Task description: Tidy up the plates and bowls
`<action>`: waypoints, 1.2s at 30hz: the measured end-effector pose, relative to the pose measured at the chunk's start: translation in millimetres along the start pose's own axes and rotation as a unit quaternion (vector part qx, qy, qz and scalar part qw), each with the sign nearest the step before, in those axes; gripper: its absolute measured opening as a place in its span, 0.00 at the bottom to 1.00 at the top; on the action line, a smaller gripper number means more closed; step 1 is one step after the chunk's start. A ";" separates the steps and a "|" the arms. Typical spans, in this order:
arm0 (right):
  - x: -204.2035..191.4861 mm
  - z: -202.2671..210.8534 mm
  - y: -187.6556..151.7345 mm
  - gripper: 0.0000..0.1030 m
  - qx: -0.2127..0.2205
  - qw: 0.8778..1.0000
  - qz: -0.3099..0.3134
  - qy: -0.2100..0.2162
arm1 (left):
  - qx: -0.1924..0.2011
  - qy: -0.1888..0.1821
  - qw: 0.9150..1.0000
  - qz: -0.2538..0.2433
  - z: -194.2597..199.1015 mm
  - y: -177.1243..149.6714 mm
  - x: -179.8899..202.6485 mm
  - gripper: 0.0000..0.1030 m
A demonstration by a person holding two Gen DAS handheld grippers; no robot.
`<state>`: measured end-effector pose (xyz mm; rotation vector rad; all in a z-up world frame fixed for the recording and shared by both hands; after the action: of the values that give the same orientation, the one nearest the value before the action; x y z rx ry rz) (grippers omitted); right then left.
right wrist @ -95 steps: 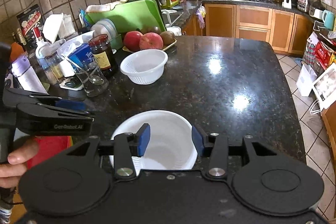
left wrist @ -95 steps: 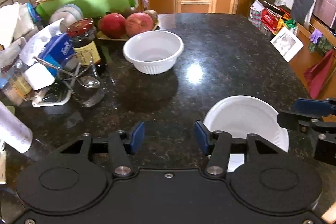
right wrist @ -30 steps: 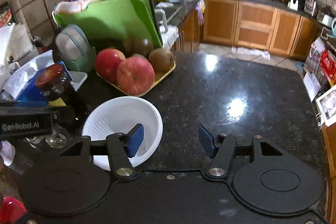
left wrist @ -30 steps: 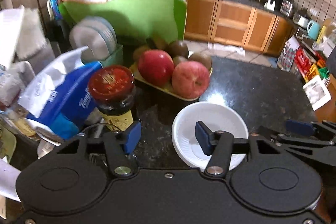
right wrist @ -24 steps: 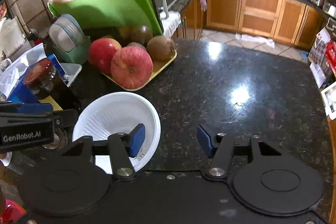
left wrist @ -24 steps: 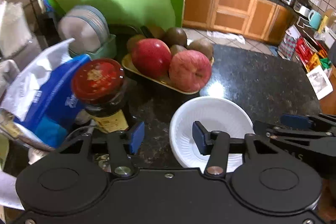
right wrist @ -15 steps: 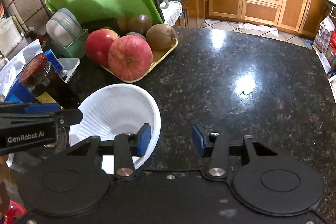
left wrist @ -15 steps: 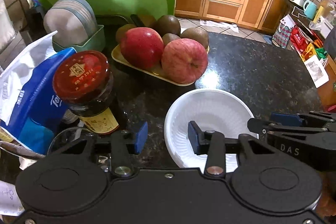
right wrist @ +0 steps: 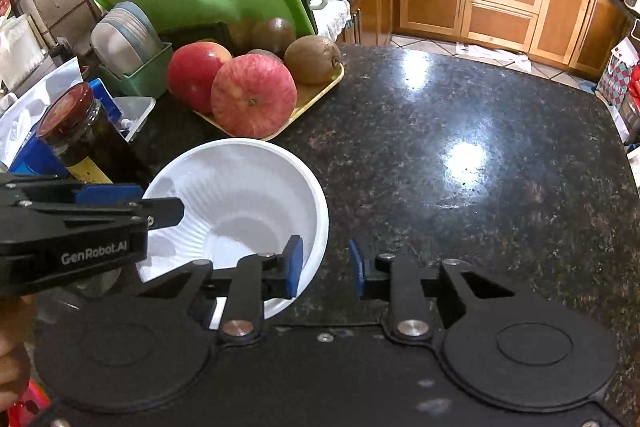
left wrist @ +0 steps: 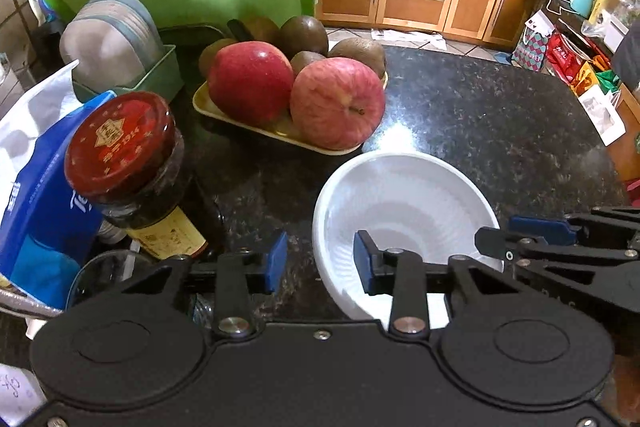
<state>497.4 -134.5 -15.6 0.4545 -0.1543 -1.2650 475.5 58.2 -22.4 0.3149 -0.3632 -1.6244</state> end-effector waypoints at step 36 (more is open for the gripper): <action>-16.2 103.4 -62.6 0.16 0.073 0.997 0.013 -0.009 | 0.018 -0.039 0.998 -0.040 56.9 -32.6 18.1 0.17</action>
<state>400.2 -158.7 54.1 0.5658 -0.2690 -1.2379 420.9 45.1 16.0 0.2959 -0.4448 -1.7131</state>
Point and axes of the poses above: each gripper's, at about its wrist camera, not at the fingertips, and z roughly against the way its jaws point, x to its right, y to its top, the point moved 1 cm from there along -z, roughly the way its jaws point, and after that the axes turned 10 degrees about -x, right-handed, at the moved point
